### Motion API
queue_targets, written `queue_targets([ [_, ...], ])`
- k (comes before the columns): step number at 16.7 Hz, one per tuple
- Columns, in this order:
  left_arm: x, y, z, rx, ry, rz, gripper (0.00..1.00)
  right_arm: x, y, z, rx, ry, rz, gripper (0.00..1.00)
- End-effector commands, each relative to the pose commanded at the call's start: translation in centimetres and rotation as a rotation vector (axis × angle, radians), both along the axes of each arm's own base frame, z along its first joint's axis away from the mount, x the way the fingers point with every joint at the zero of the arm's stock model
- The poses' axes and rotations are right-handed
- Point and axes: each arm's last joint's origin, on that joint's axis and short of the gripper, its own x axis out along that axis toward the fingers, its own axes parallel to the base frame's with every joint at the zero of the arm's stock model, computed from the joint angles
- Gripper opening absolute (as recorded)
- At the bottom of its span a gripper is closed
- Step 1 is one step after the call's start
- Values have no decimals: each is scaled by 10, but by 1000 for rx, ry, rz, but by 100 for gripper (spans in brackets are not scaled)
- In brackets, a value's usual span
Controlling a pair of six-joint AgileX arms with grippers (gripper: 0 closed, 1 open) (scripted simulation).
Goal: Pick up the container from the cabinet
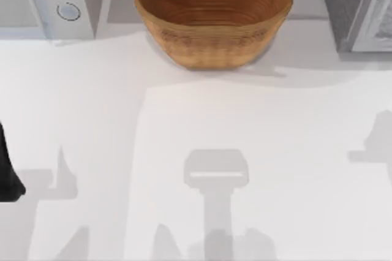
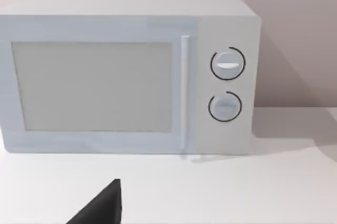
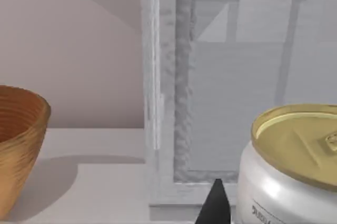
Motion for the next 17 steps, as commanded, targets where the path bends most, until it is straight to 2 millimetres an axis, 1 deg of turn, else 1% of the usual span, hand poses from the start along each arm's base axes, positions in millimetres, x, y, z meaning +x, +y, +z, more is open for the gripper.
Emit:
queue_targets([
  [2,0,0,0,0,0,0,100,-7,-2,-43,2,-8,4,0],
  [3,0,0,0,0,0,0,100,-10,-3,-61,3,-19,6,0],
  [5,0,0,0,0,0,0,100,-13,-4,-88,4,-47,9,0],
  [7,0,0,0,0,0,0,100,-14,-4,-105,4,-73,12,0],
  [9,0,0,0,0,0,0,100,-14,-5,-113,4,-85,14,0],
  [14,0,0,0,0,0,0,100,-14,-4,-114,6,-76,17,0],
  [15,0,0,0,0,0,0,100,-14,-4,-111,6,-85,21,0],
  [17,0,0,0,0,0,0,100,-13,-5,-97,3,-124,41,0],
])
